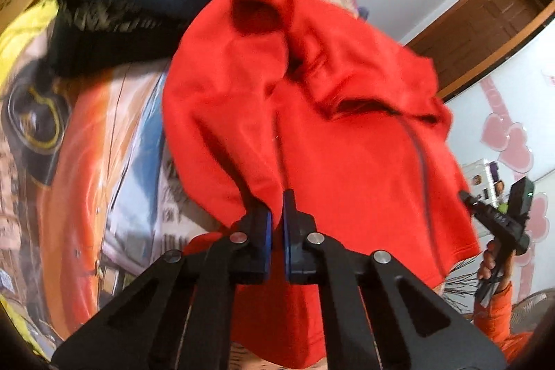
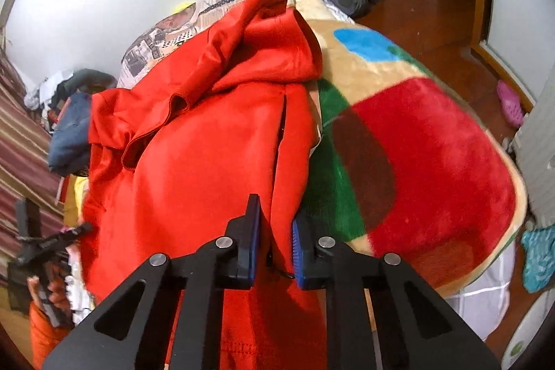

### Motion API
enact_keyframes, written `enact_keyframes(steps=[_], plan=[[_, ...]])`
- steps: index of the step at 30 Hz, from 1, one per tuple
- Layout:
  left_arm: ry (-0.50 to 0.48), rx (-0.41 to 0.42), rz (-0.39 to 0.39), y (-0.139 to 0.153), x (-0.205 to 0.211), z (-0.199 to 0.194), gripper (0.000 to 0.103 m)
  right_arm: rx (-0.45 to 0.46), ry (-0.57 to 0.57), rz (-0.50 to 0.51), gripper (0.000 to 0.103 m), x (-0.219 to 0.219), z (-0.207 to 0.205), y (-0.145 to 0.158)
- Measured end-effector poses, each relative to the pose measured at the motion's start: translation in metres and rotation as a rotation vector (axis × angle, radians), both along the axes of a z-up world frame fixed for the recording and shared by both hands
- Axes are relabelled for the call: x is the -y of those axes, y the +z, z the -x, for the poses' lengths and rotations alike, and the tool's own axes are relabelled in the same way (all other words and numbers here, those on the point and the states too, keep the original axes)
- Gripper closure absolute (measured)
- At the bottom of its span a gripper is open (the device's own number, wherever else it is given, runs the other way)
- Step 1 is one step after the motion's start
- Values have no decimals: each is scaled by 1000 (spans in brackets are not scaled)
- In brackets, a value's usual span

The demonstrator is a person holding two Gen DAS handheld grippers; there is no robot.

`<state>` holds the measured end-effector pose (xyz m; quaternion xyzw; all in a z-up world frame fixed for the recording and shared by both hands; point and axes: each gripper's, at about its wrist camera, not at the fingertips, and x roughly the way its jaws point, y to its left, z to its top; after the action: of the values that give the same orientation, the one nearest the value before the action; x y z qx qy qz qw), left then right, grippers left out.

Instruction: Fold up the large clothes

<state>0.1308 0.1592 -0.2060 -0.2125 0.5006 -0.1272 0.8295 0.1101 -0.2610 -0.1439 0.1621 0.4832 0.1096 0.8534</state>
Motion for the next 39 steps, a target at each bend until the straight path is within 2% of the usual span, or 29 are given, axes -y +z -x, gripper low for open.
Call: enact_keyframes(steps=[7,13,17,20,21,24,25,26,27,30,32,34,35,39], plan=[[7,123,-8,47,-2,-6,101,54,-10,73,90,-9,4,21],[57,184,-10,62,-10,-12,102,106,-34,96,89,-13,6,33],[82,190,-2,61,-22,-6,103,90,-66,87,83,-8,9,25],[79,169,-2,56,-27,-1,103,43,-82,51,73,2,11,21],[75,153,-15,50,-27,0,103,27,-84,38,66,5,12,19],[78,95,-72,33,-25,2,101,10,-90,33,60,10,19,15],[77,68,-92,25,-25,2,99,-1,-86,35,60,9,21,13],[79,41,-106,17,-25,3,91,-15,-78,34,60,8,22,10],[84,23,-119,11,-25,3,78,-32,-68,27,60,8,23,6],[112,-23,-123,-10,-29,8,49,-85,-51,21,60,4,24,-8],[129,-56,-108,-22,-34,11,46,-117,-36,24,60,1,23,-18],[148,-94,-73,-34,-41,12,46,-101,-51,16,57,1,24,-21],[158,-114,-45,-41,-45,13,45,-101,-54,11,55,1,23,-20],[195,-180,63,-66,-56,15,43,-78,-28,-5,55,-5,21,-11]])
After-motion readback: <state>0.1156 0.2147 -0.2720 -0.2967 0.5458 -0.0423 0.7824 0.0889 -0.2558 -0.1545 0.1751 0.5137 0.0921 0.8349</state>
